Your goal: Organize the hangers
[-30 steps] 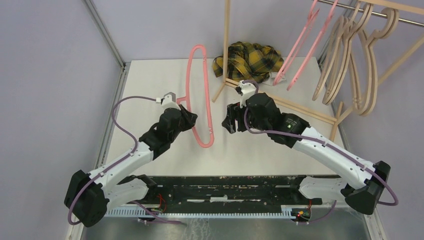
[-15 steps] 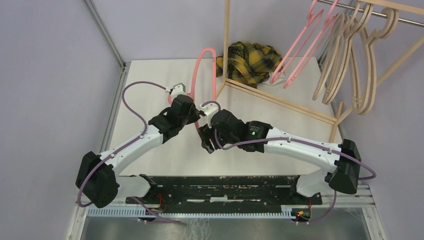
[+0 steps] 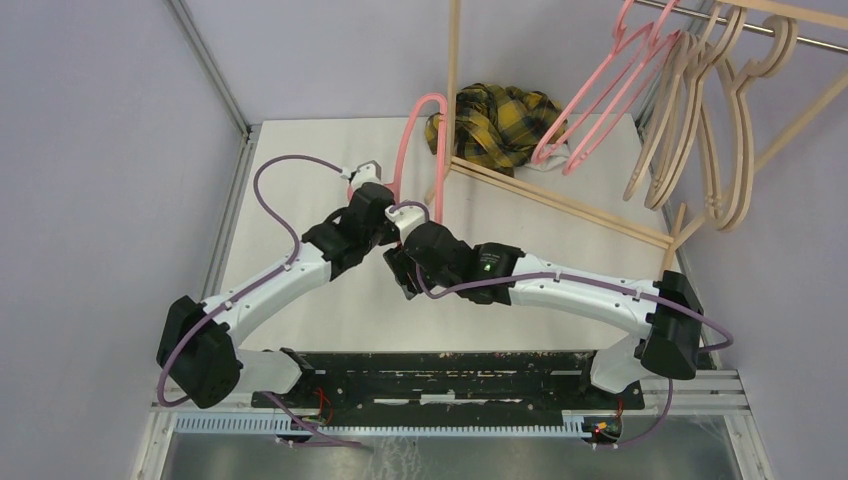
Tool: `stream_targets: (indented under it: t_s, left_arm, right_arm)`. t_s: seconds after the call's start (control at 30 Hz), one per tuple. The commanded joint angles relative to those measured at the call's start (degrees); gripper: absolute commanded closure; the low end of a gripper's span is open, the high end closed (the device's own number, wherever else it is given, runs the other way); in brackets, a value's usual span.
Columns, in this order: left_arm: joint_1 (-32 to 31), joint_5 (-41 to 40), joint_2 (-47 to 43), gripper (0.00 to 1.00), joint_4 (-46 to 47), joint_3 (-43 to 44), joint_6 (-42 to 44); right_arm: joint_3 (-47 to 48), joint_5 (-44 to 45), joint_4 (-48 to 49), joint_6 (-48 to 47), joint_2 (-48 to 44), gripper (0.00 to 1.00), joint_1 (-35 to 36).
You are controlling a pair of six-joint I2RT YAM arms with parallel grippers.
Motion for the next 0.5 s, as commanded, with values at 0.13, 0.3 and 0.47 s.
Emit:
stream_targets:
  t_s: [0.13,0.3,0.47]
  left_arm:
    - [-1.18,4.36,-4.72,0.97,-1.46,6.54,0.85]
    - [-1.22,7.01,-7.62,0.97,-2.56,8.23,-0.33]
    - [-1.18,8.09,-10.08,0.97,-3.27,9.4,-1.22]
  right_arm:
    - [-2.97,10.45,8.14,-0.95,0.07,0.32,0.41]
    - [-4.85,13.38,10.81,-0.7,-0.76,0.38,0.42]
    - [-5.72,15.41,10.87,-1.2,-1.56,0.62,0.44]
